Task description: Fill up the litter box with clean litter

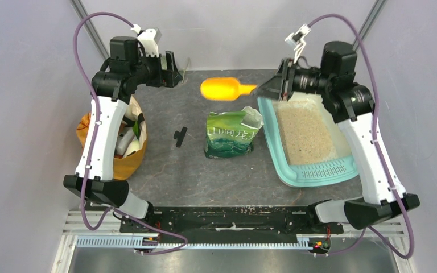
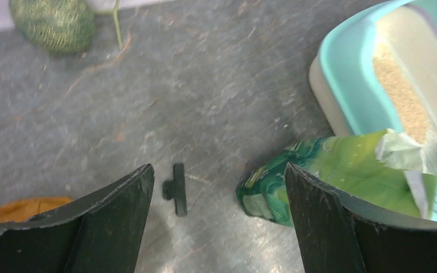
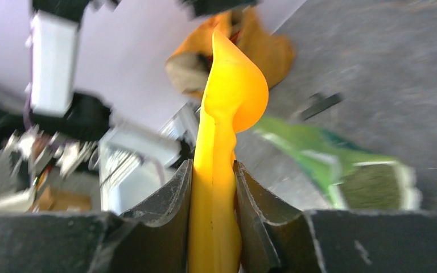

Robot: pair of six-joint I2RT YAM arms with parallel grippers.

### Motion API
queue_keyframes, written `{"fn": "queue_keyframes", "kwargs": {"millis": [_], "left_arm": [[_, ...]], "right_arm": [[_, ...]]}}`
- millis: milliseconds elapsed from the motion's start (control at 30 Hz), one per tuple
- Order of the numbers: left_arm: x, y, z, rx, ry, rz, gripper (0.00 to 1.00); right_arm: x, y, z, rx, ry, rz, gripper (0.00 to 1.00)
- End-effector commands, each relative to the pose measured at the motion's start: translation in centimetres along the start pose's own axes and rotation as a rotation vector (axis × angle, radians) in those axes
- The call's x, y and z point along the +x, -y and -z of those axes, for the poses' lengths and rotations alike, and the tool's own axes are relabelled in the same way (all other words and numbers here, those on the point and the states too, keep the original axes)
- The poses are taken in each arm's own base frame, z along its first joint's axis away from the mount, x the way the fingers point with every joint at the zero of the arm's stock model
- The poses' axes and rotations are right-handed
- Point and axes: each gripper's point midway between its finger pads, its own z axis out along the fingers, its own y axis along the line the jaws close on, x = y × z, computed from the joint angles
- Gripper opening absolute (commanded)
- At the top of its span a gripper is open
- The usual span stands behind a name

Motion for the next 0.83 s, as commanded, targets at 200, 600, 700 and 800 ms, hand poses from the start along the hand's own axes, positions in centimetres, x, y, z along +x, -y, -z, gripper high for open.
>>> {"fn": "queue_keyframes", "kwargs": {"millis": [200, 600, 700, 800], "left_arm": [[0.4, -2.7, 2.3, -0.159, -0.022, 0.047, 0.91], [4.1, -3.8, 3.7, -0.241, -0.056, 0.029, 0.92], [4.7, -4.2, 3.7, -0.253, -0.067, 0.008, 0.93], [4.9, -4.3, 3.8, -0.258, -0.071, 0.000, 0.93]], "right_arm": [[16.1, -4.1, -1.5, -0.134, -0.545, 0.053, 0.00], [25.3, 2.2, -8.9, 0.101, -0.425, 0.108, 0.00], [26.4, 5.2, -9.1, 0.203, -0.413, 0.159, 0.00], [27.4, 6.6, -9.9, 0.214, -0.422, 0.182, 0.17]]}}
